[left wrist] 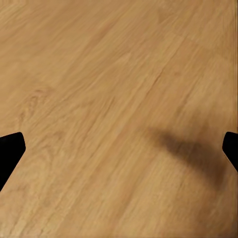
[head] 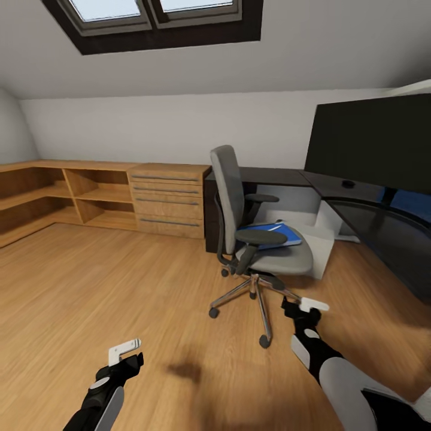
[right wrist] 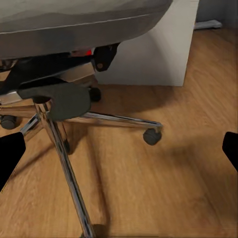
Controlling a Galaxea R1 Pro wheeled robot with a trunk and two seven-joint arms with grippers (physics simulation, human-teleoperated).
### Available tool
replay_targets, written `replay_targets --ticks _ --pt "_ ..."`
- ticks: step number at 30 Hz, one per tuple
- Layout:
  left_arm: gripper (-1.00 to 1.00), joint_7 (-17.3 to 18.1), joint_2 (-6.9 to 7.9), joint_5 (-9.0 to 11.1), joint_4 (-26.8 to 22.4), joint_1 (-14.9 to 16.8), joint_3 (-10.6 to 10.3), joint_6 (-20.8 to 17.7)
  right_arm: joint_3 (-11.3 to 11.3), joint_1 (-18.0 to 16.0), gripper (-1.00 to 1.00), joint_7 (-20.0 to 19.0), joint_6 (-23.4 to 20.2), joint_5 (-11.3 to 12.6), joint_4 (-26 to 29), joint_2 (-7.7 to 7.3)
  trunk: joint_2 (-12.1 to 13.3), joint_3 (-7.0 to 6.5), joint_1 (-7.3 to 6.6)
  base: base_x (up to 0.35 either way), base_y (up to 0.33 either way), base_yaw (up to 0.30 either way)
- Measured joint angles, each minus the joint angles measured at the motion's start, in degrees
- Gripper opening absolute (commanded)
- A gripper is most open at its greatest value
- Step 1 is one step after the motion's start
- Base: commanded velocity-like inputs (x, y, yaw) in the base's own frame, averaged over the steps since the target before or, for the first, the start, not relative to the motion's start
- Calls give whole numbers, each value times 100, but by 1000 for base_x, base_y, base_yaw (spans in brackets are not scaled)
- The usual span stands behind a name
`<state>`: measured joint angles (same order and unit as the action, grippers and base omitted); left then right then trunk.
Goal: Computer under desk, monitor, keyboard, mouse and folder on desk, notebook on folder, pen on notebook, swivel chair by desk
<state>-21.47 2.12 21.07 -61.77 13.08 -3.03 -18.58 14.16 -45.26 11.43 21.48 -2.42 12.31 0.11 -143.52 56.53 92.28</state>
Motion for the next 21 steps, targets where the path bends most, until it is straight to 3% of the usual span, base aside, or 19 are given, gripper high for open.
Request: replay_targets --ticks 6,17,21 --pt "100 3 0 -1 -2 0 1 -1 -20 11 100 -7 31 118 48 320 0 3 0 0 0 -59" --pt "100 6 0 -1 -2 -1 1 -1 6 12 100 3 7 154 67 354 0 3 0 0 0 -6" --pt "100 9 4 8 -55 -1 -86 280 7 12 100 40 23 149 74 358 5 -91 -11 0 0 -82"
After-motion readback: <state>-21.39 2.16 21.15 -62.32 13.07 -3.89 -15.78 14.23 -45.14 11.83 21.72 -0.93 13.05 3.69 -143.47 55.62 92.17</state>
